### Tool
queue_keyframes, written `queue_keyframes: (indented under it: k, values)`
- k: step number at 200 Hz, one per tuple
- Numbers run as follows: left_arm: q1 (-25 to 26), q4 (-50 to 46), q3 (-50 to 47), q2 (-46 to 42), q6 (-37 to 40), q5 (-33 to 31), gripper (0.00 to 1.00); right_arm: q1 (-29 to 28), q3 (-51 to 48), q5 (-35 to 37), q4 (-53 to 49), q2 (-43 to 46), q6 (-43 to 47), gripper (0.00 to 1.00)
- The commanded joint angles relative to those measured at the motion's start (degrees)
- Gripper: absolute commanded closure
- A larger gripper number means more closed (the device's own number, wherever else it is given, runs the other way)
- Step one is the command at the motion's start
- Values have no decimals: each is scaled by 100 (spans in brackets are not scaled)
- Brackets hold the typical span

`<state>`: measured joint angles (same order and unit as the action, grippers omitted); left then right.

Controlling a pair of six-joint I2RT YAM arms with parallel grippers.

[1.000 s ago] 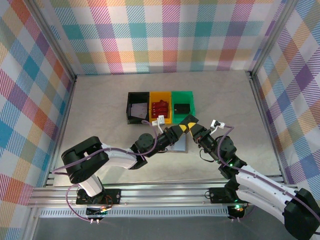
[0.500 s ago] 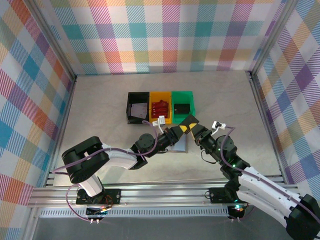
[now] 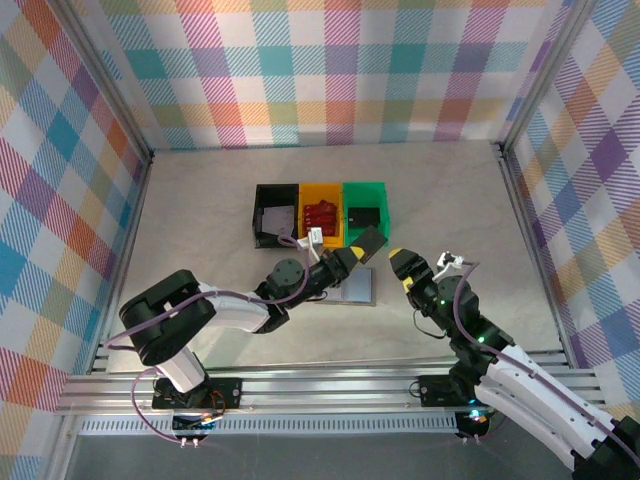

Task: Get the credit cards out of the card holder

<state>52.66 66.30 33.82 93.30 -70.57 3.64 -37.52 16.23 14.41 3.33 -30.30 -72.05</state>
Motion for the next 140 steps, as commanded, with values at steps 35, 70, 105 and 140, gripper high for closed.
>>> queue_keyframes:
  k: [35, 70, 105, 140]
  values:
    - [-362, -2661, 655, -716, 895, 783, 100, 345, 566, -386, -936, -352, 1201, 1]
    - [-708, -4290, 1291, -823, 1550, 1198, 100, 486, 805, -378, -1298, -387, 2032, 1]
    - [-1083, -5766, 2017, -910, 2190, 1439, 100, 819, 875, -781, -1432, -531, 2612, 1]
    - [-1318, -6674, 2805, -662, 2675, 1704, 100, 1032, 714, -1116, -1263, -722, 2705, 1]
